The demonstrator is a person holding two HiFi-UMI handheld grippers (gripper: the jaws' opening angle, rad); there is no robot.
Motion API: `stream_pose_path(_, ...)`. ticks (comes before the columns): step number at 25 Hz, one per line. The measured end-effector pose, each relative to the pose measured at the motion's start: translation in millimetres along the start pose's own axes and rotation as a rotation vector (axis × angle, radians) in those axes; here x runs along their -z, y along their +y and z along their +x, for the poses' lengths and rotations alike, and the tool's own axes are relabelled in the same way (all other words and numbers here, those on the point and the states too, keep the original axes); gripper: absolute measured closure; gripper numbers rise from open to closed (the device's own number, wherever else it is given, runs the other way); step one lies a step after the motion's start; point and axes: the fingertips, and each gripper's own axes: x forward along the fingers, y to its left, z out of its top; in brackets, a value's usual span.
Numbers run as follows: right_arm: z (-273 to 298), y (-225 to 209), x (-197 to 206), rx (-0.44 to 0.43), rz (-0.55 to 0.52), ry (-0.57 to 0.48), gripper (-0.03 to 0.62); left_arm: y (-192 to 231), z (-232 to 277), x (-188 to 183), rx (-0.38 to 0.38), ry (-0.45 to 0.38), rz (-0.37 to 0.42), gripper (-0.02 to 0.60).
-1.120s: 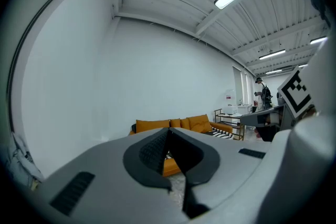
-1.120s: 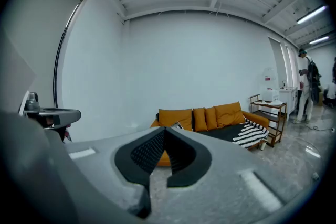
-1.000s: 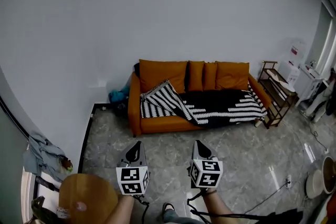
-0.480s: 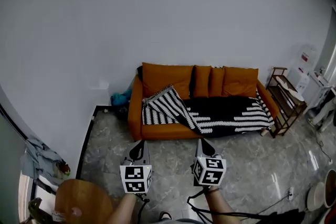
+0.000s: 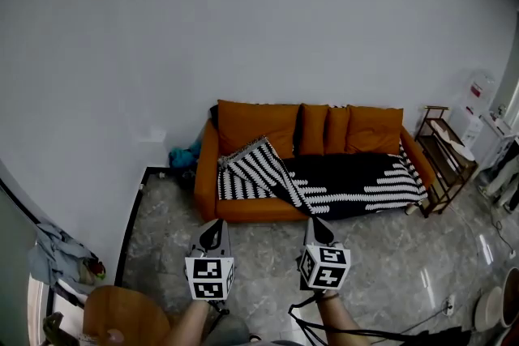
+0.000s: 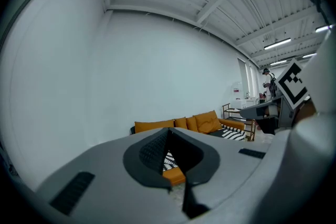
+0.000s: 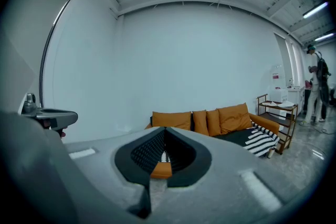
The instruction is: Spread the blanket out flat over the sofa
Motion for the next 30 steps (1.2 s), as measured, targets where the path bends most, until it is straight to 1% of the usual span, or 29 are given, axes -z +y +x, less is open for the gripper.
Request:
stream_pose_path(4,19.8,-0.9,5.6,0.011,0.005,0.025,0.589,11.0,22.1,2.5,0.007,0.012,-0.007,0.592)
stream_pose_path(9,50.1,-7.0,10.3,0.033,-0.009,0.048,0.589,27.4,59.5,5.6,0.015,0.007,-0.033,0.592)
stream_pose_path(13,82.8,-9.6,-0.4,0.045,-0.013,0.044,0.589,43.5,97.4,-1.7,0.028,-0.006,-0.051,0.592)
stream_pose_path(17,124.0,-4.9,-14.2,0.046,-0.008,0.048,0.589,65.1,139.2,-18.2,0.033,-0.027,-0.064,0.592)
stream_pose_path(25,205.6,-5.0,-43.7,0.058,-0.003,0.054,0.589,105.5,220.6,-41.1,0.043,-0.016,-0.057,0.592)
stream_pose_path(30,259.8,-4.6,-56.0,0.069,0.002,0.065,0.589,131.9,267.2,-45.7,0.046,0.000,-0.049,0.592)
